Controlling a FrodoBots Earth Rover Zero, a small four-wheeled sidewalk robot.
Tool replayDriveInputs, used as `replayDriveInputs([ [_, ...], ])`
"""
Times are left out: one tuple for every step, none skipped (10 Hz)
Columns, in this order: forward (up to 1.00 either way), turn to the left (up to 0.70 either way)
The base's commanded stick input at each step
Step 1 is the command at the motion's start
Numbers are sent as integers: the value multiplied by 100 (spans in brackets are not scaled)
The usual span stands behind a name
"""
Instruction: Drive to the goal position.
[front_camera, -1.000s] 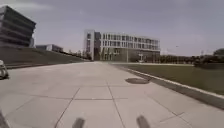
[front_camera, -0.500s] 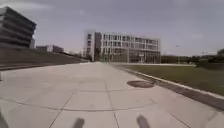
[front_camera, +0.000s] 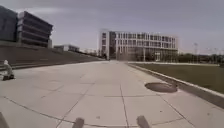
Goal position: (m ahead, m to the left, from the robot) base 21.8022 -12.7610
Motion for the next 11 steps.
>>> replayDriveInputs([
  [70, 0],
  [70, 0],
  [70, 0],
  [70, 0],
  [70, 0],
  [70, 0],
  [70, 0],
  [70, 0],
  [70, 0],
  [70, 0],
  [70, 0],
])
